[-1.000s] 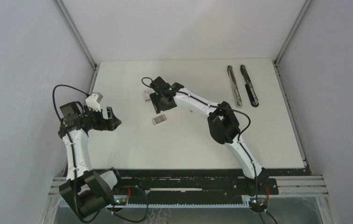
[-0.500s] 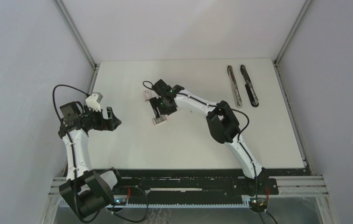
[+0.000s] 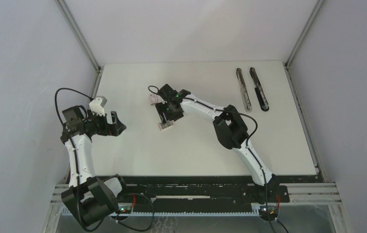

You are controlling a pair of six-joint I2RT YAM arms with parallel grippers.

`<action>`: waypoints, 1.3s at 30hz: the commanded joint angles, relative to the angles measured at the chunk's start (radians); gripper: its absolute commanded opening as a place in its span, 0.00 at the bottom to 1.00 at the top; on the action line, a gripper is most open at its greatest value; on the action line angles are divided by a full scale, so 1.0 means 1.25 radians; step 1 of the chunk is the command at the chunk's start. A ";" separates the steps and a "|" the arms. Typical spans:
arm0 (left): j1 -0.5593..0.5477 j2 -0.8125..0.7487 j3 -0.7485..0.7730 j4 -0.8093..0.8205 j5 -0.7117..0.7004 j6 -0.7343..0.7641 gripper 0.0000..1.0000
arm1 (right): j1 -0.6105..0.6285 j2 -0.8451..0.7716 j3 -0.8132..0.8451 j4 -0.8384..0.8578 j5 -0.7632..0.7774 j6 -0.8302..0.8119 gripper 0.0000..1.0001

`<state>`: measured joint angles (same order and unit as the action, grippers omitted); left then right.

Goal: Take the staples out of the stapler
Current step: Adjust the staple in the staple box.

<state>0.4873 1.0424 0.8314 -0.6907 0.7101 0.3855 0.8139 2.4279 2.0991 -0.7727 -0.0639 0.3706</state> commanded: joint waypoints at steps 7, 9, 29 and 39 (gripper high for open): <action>0.003 0.004 -0.015 0.016 0.020 0.014 1.00 | 0.004 0.007 0.005 0.023 0.017 0.016 0.60; 0.002 0.004 -0.015 0.016 0.020 0.015 1.00 | 0.004 0.008 0.008 0.022 0.024 0.016 0.60; 0.002 0.006 -0.016 0.016 0.019 0.016 1.00 | 0.028 0.020 0.036 0.005 0.083 0.005 0.61; 0.003 0.004 -0.017 0.016 0.020 0.017 1.00 | 0.039 0.025 0.047 0.000 0.108 -0.004 0.63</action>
<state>0.4873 1.0496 0.8310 -0.6907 0.7105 0.3859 0.8528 2.4447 2.1220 -0.7734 0.0475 0.3721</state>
